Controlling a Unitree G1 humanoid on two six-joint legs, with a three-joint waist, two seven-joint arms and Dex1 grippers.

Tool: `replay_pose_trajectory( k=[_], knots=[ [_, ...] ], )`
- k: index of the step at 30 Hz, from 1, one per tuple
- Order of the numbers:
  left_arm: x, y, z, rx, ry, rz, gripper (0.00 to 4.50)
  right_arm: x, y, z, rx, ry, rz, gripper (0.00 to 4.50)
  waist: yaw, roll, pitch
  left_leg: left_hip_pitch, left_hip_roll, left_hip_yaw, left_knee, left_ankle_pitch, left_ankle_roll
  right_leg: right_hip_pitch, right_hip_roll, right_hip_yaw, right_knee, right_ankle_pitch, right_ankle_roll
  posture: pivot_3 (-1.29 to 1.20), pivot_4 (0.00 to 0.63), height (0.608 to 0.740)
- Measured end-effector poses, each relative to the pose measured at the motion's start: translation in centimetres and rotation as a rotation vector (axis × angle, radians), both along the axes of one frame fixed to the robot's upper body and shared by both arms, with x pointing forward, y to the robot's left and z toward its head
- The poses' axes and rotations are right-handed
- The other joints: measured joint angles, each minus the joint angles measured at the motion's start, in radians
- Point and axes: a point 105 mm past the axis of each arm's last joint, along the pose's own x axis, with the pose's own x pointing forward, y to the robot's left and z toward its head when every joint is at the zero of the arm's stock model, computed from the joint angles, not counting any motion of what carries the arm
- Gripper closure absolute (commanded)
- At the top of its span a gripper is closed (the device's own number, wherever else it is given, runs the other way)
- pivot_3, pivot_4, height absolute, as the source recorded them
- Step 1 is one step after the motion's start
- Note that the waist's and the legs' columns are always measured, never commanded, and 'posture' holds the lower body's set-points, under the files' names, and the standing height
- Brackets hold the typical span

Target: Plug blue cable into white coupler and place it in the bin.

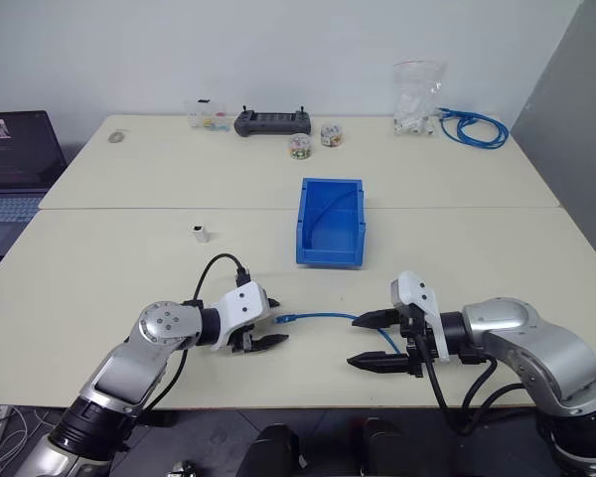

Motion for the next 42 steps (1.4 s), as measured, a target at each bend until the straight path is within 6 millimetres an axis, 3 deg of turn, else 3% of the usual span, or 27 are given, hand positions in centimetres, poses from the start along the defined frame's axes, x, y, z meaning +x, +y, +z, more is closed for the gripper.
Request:
replay_pose_trajectory(
  k=[7,12,17,27,33,42],
  knots=[
    [-0.1,-0.2,-0.2,0.031,0.031,-0.022,3.47,0.2,-0.6,0.8,0.022,-0.031,-0.023,0.88,-0.001,0.001,-0.004,0.001,0.001,0.0,0.0,0.0,0.0,0.001,0.0,0.0,0.0,0.0,0.0,0.0,0.15,0.74],
    [-0.4,-0.2,-0.1,0.034,0.06,-0.037,4.28,0.0,-0.7,0.9,0.023,-0.025,-0.02,0.88,-0.004,0.001,-0.004,0.001,0.001,0.0,0.0,0.0,0.0,0.001,0.001,0.0,0.0,0.0,0.0,0.0,0.15,0.74],
    [-1.4,-1.5,0.7,-0.079,0.245,-0.029,4.28,-1.2,-0.7,0.6,0.035,0.018,0.016,0.88,-0.007,0.0,-0.003,-0.001,0.001,0.0,0.0,0.0,0.0,-0.001,0.001,-0.001,0.001,0.0,0.001,0.0,0.15,0.74],
    [-0.3,-6.4,9.0,-0.481,0.337,-0.112,4.28,-2.4,-0.5,1.7,0.14,0.123,-0.007,0.88,-0.008,-0.004,-0.001,-0.002,0.001,-0.001,0.001,0.0,0.0,-0.001,0.001,-0.001,0.001,0.0,0.001,0.0,0.15,0.74],
    [-1.6,-6.8,11.7,-0.676,0.528,-0.166,4.28,-1.0,0.4,2.7,0.291,0.151,-0.112,0.88,-0.012,-0.004,-0.001,-0.001,0.002,-0.001,0.001,0.0,0.0,-0.001,0.002,-0.001,0.002,0.0,0.0,0.0,0.15,0.74],
    [-2.8,-6.3,11.8,-0.71,0.652,-0.16,4.28,-0.1,0.7,6.3,0.456,0.165,-0.133,0.88,-0.009,-0.004,-0.001,-0.001,0.001,0.0,0.0,0.0,-0.001,-0.001,0.002,0.0,0.001,0.001,-0.001,0.0,0.15,0.74]
  ],
)
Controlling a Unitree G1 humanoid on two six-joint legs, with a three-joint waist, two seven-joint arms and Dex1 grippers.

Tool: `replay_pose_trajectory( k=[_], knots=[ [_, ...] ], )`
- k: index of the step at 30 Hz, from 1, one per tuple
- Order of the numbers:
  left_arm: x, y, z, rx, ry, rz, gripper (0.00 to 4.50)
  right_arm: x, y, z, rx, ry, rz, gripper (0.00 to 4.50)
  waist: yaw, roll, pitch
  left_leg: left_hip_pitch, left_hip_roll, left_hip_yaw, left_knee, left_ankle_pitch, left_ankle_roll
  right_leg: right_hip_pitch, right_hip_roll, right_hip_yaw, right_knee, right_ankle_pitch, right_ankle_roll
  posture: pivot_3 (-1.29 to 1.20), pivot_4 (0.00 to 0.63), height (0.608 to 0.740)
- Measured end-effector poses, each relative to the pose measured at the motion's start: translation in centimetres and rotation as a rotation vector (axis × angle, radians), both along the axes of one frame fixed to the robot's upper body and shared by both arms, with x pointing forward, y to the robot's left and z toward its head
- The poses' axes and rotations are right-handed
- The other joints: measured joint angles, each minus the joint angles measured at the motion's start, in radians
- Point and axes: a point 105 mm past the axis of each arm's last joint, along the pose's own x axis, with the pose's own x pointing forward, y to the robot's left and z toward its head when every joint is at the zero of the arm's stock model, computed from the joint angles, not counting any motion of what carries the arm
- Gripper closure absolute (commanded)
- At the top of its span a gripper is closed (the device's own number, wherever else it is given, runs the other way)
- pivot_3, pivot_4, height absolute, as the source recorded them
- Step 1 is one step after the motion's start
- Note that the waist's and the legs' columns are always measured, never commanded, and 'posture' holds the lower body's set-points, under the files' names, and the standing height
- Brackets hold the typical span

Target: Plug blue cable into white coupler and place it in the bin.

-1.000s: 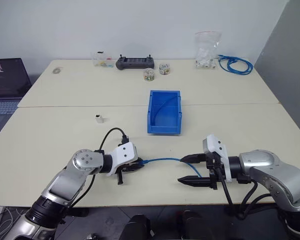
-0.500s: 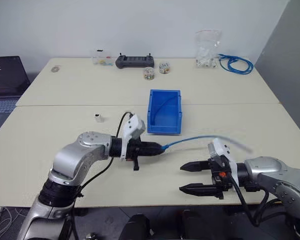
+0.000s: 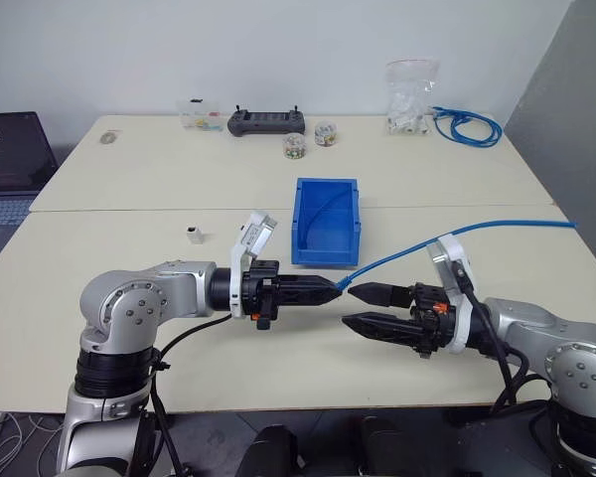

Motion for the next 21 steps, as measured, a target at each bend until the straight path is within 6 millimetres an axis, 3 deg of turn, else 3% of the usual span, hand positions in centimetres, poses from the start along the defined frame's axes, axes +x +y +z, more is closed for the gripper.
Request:
replay_pose_trajectory(
  k=[13,21],
  knots=[
    [-0.3,-0.2,0.2,-0.013,0.014,0.004,4.28,0.7,0.9,0.8,0.053,0.038,0.0,0.88,-0.001,0.0,0.0,0.0,0.0,0.001,0.0,0.0,0.0,0.0,0.0,0.001,0.0,0.0,0.0,0.0,0.15,0.74],
    [-0.3,-0.2,0.5,-0.025,0.002,0.003,4.28,0.9,1.0,1.0,0.067,0.053,0.003,2.85,-0.001,0.0,0.0,0.0,0.0,0.002,0.0,0.0,0.0,0.0,0.0,0.002,0.0,0.0,0.0,0.0,0.15,0.74]
  ],
)
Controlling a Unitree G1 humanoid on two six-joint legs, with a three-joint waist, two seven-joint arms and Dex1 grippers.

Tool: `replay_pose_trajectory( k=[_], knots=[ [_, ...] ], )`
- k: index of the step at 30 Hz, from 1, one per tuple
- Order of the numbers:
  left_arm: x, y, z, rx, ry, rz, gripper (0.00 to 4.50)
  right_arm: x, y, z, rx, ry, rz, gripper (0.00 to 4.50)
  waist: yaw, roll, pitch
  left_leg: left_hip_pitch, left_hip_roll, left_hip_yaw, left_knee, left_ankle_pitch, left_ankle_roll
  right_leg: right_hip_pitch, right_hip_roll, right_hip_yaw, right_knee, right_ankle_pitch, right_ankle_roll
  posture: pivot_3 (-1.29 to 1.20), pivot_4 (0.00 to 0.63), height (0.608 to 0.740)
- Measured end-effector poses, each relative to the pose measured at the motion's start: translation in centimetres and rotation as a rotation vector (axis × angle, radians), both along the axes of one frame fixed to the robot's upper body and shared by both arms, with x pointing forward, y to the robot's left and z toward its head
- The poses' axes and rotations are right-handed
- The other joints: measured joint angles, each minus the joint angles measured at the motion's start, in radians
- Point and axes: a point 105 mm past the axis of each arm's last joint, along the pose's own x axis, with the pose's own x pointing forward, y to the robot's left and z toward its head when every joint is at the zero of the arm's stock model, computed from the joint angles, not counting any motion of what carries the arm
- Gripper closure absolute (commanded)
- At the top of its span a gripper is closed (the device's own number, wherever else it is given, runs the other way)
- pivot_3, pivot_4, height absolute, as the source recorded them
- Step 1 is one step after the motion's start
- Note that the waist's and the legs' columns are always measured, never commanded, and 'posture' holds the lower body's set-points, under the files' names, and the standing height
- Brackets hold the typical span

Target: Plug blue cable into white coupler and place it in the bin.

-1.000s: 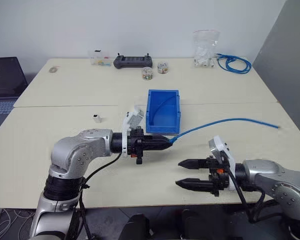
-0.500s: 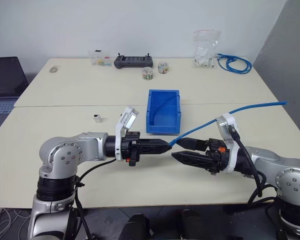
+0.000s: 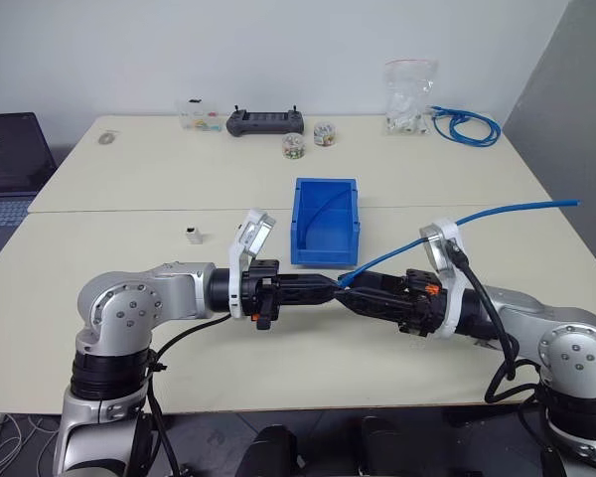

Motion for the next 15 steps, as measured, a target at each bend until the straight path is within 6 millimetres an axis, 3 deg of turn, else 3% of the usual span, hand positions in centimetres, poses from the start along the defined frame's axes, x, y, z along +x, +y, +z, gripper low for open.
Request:
replay_pose_trajectory(
  k=[4,14,15],
  knots=[
    [-0.26,0.11,0.16,-0.001,-0.005,-0.01,4.28,-0.02,-0.07,0.07,0.015,0.015,0.009,3.88,0.0,0.0,0.0,0.0,0.0,0.0,0.0,0.0,0.0,0.0,0.0,0.0,0.0,0.0,0.0,0.0,0.15,0.74],
    [-0.88,0.17,0.37,-0.014,-0.027,-0.03,4.28,-0.46,-0.1,0.39,0.032,0.039,0.034,3.98,0.0,0.0,0.0,0.0,0.0,0.001,0.0,0.0,0.0,0.0,0.0,0.0,0.0,0.0,0.0,0.0,0.15,0.74],
    [-0.94,0.12,0.34,-0.01,-0.031,-0.032,4.28,-0.38,-0.17,0.33,0.03,0.046,0.029,4.22,0.0,0.0,0.0,0.0,0.0,0.001,0.0,0.0,0.0,0.0,0.0,0.0,0.0,0.0,0.0,0.0,0.15,0.74]
  ],
)
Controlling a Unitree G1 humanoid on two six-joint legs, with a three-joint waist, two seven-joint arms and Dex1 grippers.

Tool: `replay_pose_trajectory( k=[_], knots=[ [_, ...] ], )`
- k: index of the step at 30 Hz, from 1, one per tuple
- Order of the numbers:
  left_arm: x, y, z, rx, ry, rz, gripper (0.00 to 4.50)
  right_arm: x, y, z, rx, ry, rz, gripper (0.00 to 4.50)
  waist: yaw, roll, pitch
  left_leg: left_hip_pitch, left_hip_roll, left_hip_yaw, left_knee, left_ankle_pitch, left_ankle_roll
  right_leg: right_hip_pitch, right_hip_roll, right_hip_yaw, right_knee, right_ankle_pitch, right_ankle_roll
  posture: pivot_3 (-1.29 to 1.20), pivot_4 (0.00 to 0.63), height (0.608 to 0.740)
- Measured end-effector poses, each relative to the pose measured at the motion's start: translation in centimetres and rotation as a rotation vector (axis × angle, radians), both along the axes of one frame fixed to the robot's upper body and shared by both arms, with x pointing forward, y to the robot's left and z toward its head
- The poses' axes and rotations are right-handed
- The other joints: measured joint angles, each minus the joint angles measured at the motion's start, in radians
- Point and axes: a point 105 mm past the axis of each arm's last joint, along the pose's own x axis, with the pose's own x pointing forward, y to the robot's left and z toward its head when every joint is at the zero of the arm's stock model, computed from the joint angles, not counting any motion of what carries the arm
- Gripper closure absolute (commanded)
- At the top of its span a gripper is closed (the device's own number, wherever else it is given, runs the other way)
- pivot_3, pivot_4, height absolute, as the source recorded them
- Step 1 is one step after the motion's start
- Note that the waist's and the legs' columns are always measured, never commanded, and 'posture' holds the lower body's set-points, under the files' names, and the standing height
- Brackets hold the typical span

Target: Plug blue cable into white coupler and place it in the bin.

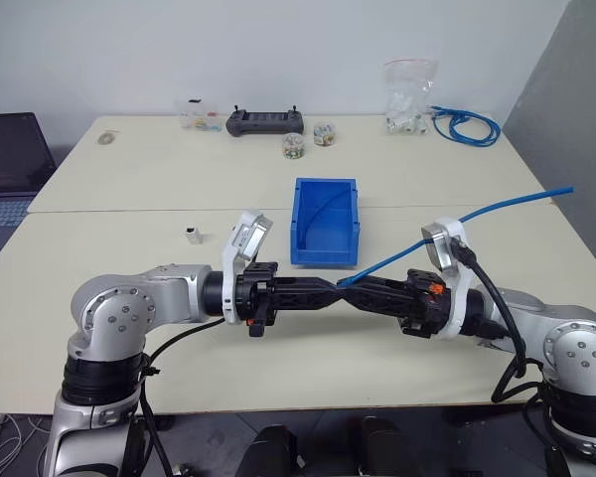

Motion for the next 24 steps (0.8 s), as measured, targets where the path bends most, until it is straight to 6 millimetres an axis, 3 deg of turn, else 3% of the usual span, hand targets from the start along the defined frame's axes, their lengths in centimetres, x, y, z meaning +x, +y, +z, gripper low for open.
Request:
replay_pose_trajectory(
  k=[2,16,18,24],
  knots=[
    [-0.04,0.0,-0.06,0.004,-0.002,-0.002,4.28,-0.06,-0.02,-0.03,-0.001,0.009,0.003,4.4,0.0,0.0,0.0,0.0,0.0,0.0,0.0,0.0,0.0,0.0,0.0,0.0,0.0,0.0,0.0,0.0,0.15,0.74],
    [-0.17,0.08,-0.26,0.012,-0.014,-0.008,4.28,-0.21,0.1,-0.3,-0.004,0.03,0.012,4.41,0.0,0.0,0.0,0.0,0.0,0.0,0.0,0.0,0.0,0.0,0.0,0.0,0.0,-0.001,0.001,0.0,0.15,0.74],
    [-0.08,0.06,-0.26,0.005,-0.022,-0.002,3.58,-0.12,0.08,-0.26,-0.002,0.025,0.006,4.41,0.0,0.0,0.0,0.0,0.0,0.0,0.0,0.0,0.0,0.0,0.0,0.0,0.0,-0.001,0.001,0.0,0.15,0.74],
    [0.21,0.17,-0.59,0.024,-0.038,0.017,2.41,-0.19,0.27,-0.4,-0.008,0.016,0.013,4.41,0.0,0.0,0.0,0.0,0.0,0.0,0.0,0.0,0.0,0.0,0.0,0.0,0.0,-0.001,0.001,0.0,0.15,0.74]
  ],
)
